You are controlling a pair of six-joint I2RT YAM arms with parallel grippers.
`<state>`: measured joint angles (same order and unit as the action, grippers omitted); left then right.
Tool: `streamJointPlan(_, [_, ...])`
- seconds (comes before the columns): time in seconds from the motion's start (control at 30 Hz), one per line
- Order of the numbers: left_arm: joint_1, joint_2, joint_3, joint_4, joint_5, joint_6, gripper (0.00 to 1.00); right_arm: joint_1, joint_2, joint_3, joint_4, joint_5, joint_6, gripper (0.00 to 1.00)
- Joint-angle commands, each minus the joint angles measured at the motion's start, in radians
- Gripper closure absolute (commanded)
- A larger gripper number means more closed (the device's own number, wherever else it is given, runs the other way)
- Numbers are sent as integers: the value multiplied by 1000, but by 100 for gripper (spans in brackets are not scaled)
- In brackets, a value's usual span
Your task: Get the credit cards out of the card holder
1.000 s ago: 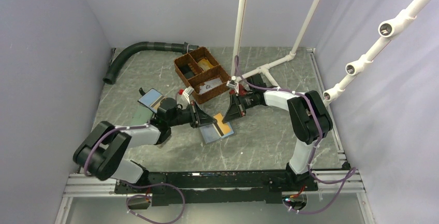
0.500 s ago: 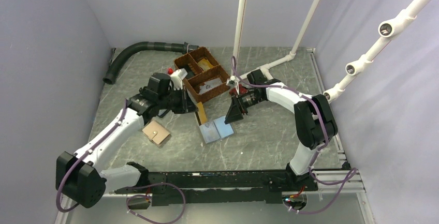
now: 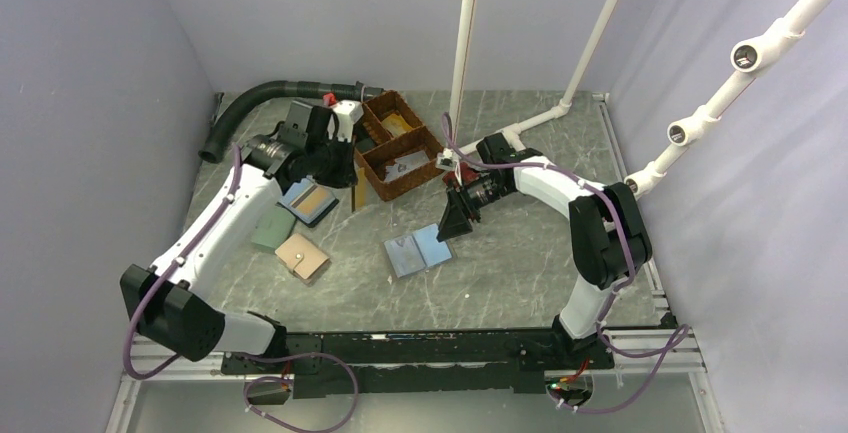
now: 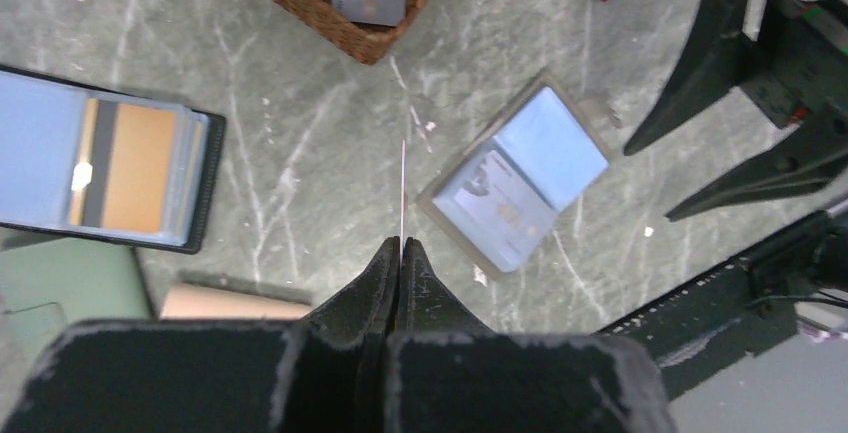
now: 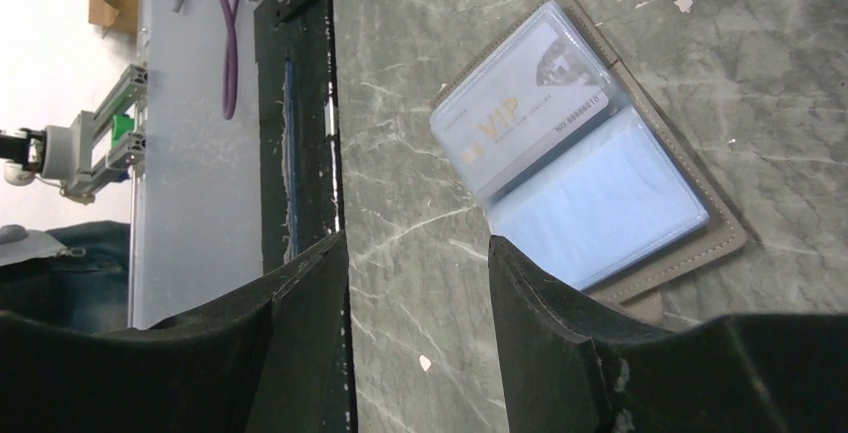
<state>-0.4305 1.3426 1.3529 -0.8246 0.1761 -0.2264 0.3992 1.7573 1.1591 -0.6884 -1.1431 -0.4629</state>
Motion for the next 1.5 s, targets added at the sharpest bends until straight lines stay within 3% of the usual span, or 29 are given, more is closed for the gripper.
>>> streamJointPlan(0.0, [17,32,79,-14,-74,78,100,3,-28,48,-37,19,-72,44])
streamJointPlan(0.3, [43,83,105,137,-150,94,100,1,-25,73,-85,87,-123,45])
streamJointPlan(0.5, [86,158,127,267,-104,39,100,0,-11,136,-145,155,-156,48])
streamJointPlan(0.77, [243,316,134,519,160,-163,100,-21,39,225,-244,218,-218,48])
streamJointPlan(1.07, [327,649,392,630,406,-404,100,-34,73,314,-293,266,-183,47])
streamJointPlan(1.2, [328,778,534,640,450,-454,100,-35,87,335,-299,267,-165,47])
streamJointPlan(1.47, [324,905,583,768,468,-624,100,-49,116,370,-312,247,-142,46])
